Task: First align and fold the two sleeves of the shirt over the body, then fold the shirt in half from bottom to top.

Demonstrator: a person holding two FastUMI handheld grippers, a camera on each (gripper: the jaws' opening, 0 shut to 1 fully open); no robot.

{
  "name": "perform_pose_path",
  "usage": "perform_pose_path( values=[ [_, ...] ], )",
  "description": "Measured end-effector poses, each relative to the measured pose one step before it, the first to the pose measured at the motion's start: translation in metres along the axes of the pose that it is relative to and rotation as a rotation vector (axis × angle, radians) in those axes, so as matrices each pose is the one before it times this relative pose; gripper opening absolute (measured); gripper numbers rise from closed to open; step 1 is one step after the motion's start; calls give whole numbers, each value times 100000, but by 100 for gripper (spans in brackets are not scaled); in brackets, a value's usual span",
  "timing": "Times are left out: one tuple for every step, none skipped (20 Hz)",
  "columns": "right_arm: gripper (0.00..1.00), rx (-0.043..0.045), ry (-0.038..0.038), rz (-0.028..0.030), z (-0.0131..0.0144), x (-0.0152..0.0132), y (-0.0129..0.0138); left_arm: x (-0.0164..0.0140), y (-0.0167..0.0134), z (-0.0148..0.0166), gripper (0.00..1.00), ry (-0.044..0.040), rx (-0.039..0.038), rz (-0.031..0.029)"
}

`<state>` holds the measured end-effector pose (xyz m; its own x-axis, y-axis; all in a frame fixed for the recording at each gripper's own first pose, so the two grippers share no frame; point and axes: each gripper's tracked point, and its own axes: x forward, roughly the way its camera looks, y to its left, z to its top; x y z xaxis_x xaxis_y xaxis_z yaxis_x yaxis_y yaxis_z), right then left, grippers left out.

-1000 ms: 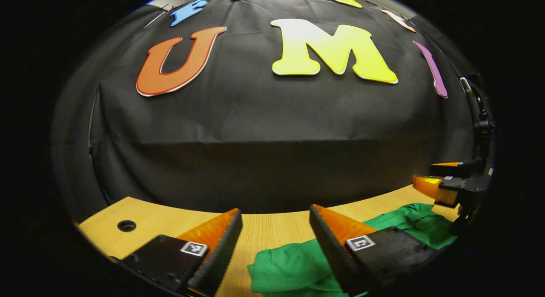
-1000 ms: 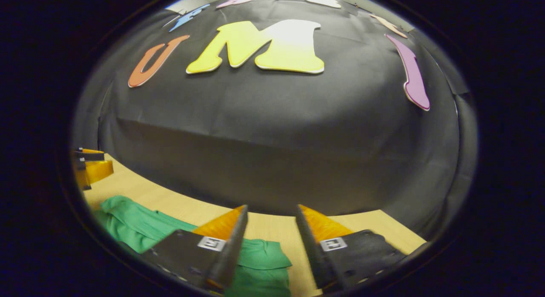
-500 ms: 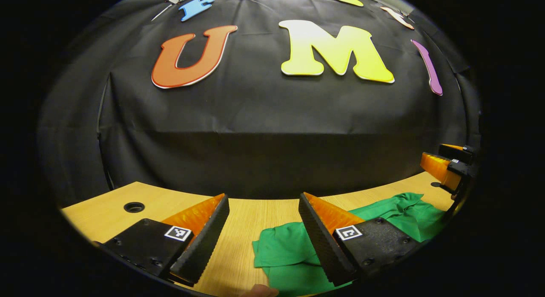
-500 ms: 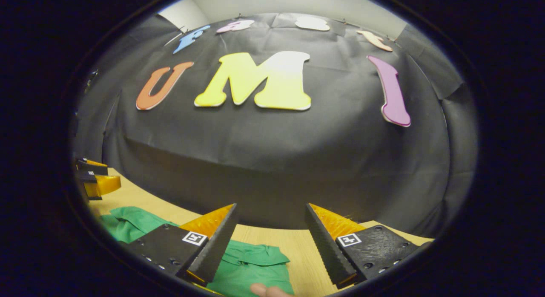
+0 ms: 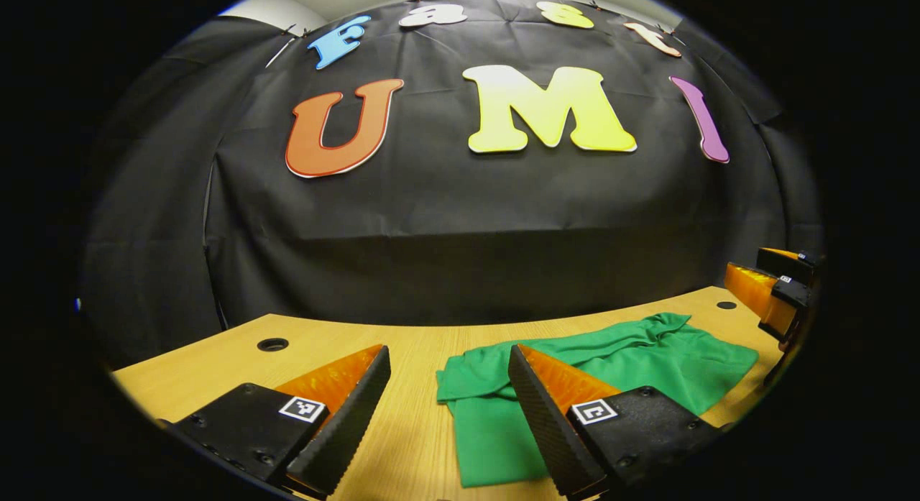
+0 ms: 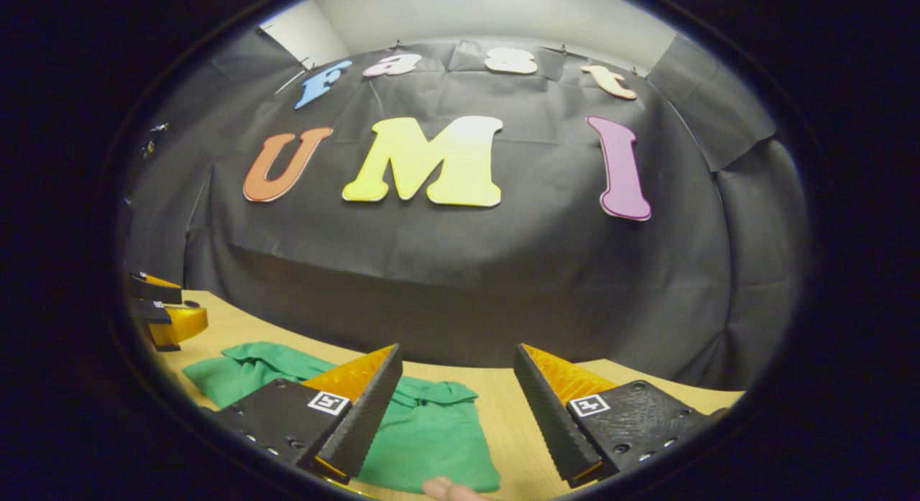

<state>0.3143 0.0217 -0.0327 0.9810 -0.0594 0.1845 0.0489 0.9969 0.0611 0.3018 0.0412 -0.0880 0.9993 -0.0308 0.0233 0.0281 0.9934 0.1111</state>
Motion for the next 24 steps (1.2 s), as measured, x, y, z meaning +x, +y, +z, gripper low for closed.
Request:
perform_pose_path(
  values=[
    [95,-425,-524,251,266,-965,-90,-1027,-322,102,100,-152,-359,-120],
    [95,-440,-1011,-166,202,-926,-199,-1276,50,169,100,-1081,313,554],
    [95,-282,-467,-1,220,-919,-137,-1091,-100,82,100,-424,-29,367],
    [94,-28,96,337,-24,-855,-139,-853,-58,-57,100,-189,-552,379],
    [95,401,386,143,18,-957,-110,-994,-60,87,99,-9,-816,420],
    [95,524,794,151,-41,-897,-163,-820,95,264,100,-489,-974,524],
    [95,727,395,97,71,-951,-167,-944,4,226,100,-1012,-1294,395],
    [94,707,405,401,73,-899,-193,-1013,-164,286,100,-954,-1119,30],
    [95,304,467,-95,54,-960,-244,-967,-204,261,100,-467,-413,922],
    [95,655,936,-266,-90,-927,-395,-1324,-12,250,100,-643,747,1361],
    [95,372,624,268,57,-1037,-238,-1299,-352,837,100,-3230,1605,234],
    [96,-55,237,344,89,-1073,-139,-1227,-691,651,100,-2325,1127,-1285],
    [96,-198,4,499,144,-1003,-145,-1068,-938,546,100,-1683,718,-2122],
    [96,-760,-757,-51,334,-935,-143,-1085,-727,367,100,-1308,283,-1334],
    [96,-1515,-1758,-303,470,-993,-261,-1101,-512,111,100,718,-577,577],
    [95,-2058,-511,-590,94,-837,-241,-1309,-404,63,100,554,-126,1343],
    [95,-1022,153,-414,-138,-826,-257,-1272,-454,38,100,108,-856,1333],
    [93,-387,704,-87,26,-912,38,-1428,-936,-5,100,321,-892,-717],
    [96,-781,686,-1943,34,-810,-495,-1029,-1120,-233,100,1960,-895,-1465],
    [95,-1891,-221,-2029,394,-447,-635,-764,-756,5,100,1280,-661,-1058],
    [95,-1829,808,-889,297,-563,-334,-709,-427,443,100,1774,205,-492],
    [95,-531,1914,-571,253,-651,-236,-629,-225,933,100,741,1456,134],
    [95,1453,2253,1112,395,-720,-146,-671,29,955,100,564,1950,294],
    [95,2601,2960,2196,294,-1078,73,-666,76,923,100,136,1678,19]
  ],
)
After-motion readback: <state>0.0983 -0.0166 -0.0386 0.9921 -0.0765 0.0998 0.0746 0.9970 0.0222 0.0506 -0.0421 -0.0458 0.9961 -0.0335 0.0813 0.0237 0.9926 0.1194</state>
